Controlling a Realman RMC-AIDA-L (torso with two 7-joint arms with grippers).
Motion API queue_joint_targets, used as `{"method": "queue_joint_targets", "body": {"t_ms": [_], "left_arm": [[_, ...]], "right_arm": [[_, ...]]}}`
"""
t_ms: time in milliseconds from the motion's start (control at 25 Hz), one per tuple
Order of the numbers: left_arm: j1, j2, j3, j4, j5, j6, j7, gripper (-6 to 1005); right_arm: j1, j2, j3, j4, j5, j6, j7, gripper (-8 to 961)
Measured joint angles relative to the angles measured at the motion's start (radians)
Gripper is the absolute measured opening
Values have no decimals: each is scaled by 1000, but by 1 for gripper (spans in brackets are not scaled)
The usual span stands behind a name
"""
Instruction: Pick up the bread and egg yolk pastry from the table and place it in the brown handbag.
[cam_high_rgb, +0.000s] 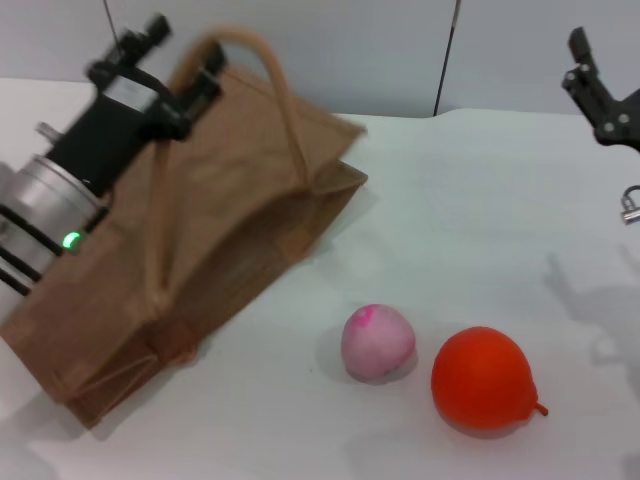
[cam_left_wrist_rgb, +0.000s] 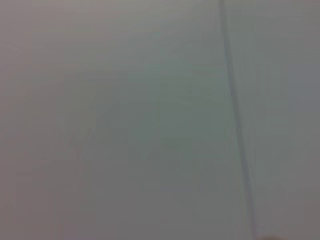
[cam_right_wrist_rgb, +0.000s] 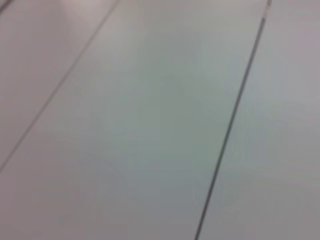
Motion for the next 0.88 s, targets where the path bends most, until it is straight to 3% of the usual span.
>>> {"method": "queue_joint_targets", "body": {"t_ms": [200, 360, 560, 720, 880], "left_arm": [[-13, 0, 2, -3, 179, -15, -26, 726], [-13, 2, -8, -4, 243, -121, -46, 724], [61, -3, -97, -15, 118, -291, 37, 723], [129, -4, -201, -81, -71, -336, 74, 721], [149, -4, -250, -141, -197, -321, 69, 720]], "right_arm": [[-1, 0, 2, 13, 16, 4, 7, 898], [-2, 0, 7, 23, 16, 5, 15, 898], [-3, 1, 13, 30, 84, 18, 16, 898], [-11, 2, 7, 40, 221, 49, 19, 896], [-17, 4, 2, 48, 361, 42, 31, 893]]}}
